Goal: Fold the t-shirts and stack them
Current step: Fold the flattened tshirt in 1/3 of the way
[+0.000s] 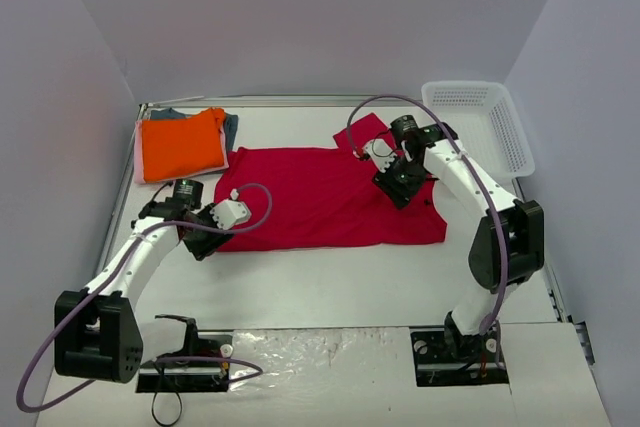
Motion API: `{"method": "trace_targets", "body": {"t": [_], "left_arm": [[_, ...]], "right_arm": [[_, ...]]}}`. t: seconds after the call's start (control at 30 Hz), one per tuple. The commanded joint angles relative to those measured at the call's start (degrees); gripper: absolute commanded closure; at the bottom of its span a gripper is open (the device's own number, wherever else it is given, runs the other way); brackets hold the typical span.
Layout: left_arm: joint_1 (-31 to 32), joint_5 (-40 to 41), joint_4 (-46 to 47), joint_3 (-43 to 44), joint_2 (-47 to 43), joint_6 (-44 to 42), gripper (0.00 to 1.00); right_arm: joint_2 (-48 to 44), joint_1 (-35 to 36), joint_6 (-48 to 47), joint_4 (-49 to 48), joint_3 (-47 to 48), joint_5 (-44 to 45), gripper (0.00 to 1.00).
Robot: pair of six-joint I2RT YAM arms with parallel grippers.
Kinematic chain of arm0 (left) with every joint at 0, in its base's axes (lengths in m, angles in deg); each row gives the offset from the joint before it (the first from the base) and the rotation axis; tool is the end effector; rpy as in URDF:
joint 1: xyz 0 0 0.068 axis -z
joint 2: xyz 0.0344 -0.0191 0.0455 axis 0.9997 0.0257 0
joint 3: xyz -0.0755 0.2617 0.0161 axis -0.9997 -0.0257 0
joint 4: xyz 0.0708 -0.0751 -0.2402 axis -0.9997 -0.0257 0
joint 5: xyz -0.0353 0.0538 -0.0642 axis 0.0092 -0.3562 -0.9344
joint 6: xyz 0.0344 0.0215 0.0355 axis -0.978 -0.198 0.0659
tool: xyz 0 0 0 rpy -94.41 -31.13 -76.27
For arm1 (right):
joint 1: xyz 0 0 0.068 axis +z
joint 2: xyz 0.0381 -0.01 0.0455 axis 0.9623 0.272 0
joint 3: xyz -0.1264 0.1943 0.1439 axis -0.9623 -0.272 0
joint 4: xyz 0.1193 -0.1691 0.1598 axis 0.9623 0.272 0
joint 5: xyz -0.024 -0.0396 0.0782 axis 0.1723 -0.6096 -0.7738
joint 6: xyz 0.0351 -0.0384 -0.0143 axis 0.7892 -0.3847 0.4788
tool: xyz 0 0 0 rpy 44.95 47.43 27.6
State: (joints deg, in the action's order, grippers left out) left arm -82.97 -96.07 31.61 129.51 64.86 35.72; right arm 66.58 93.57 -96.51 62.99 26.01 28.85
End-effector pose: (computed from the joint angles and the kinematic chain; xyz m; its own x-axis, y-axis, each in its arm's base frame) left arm 0.2198 -0.0316 0.2294 -0.4872 0.7112 -0.5069 0.7728 0.6214 0.1291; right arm 0.3404 0.1276 0.2702 -0.4564 -0.7598 -0.4631 -0.8257 0.5556 -0.0977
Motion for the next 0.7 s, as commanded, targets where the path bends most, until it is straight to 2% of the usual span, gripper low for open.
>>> {"method": "trace_targets", "body": {"t": [0.0, 0.3, 0.67], "left_arm": [[2.26, 4.42, 2.90, -2.50, 0.28, -2.70, 0.56], [2.61, 7.85, 11.34, -3.92, 6.07, -1.30, 0.55], [2.61, 6.54, 12.14, -3.04, 12.94, -1.91, 0.54]], "right_arm": [[-4.68, -1.33, 1.75, 0.69, -3.64, 1.86, 0.62], [-12.07, -2.65, 4.13, -0.36, -10.15, 2.74, 0.59], [-16.55, -4.76, 4.48, -0.28, -14.11, 4.49, 0.56]]}}
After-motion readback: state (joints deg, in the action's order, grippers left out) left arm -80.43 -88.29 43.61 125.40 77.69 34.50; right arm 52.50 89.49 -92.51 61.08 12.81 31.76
